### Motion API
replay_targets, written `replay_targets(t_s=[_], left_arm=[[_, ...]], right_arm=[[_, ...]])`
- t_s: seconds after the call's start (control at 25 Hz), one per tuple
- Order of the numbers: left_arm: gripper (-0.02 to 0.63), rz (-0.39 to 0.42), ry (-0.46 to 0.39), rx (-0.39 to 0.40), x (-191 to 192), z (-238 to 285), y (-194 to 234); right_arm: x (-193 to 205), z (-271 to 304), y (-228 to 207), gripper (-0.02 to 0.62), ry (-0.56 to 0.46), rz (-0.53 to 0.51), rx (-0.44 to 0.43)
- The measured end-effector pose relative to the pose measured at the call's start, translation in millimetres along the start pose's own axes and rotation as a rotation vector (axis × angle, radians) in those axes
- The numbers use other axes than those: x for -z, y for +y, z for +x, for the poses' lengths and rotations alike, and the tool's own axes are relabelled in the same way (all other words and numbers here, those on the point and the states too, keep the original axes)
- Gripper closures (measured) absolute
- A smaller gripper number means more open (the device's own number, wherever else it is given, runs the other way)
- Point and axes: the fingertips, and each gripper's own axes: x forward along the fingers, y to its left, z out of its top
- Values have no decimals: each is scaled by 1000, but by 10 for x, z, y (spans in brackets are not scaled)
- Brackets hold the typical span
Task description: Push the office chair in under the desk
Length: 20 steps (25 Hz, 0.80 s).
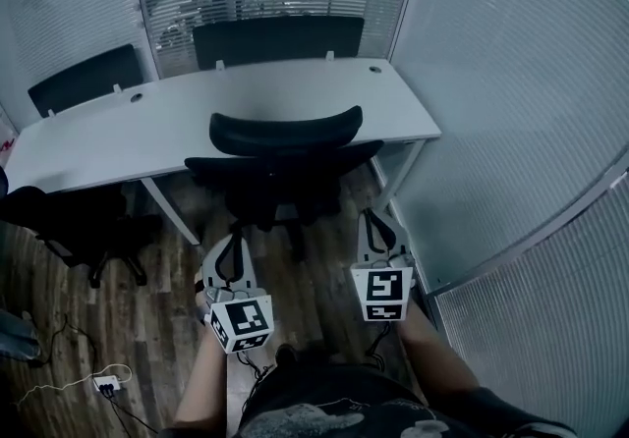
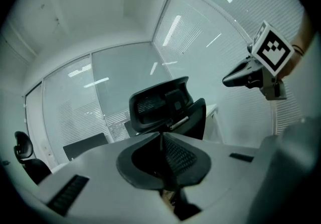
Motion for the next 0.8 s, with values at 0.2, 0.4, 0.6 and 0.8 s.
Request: replay_targets(t_s=[0.2,0.4,0.6,0.8], left_arm=[[577,12,28,0,-64,-226,-232],[577,23,37,-6,-137,-490,-486],[577,-14,39,-39,-245,-739,-577],[577,-26,27,-60,-370,-1080,-798]], right_arm=[[222,-284,-182,568,24,31,-21],[311,-578,-263,571,15,59,-61],[344,-887,-317,572,6,53,-94],[410,-1260,-401,572,-12,50,-113]])
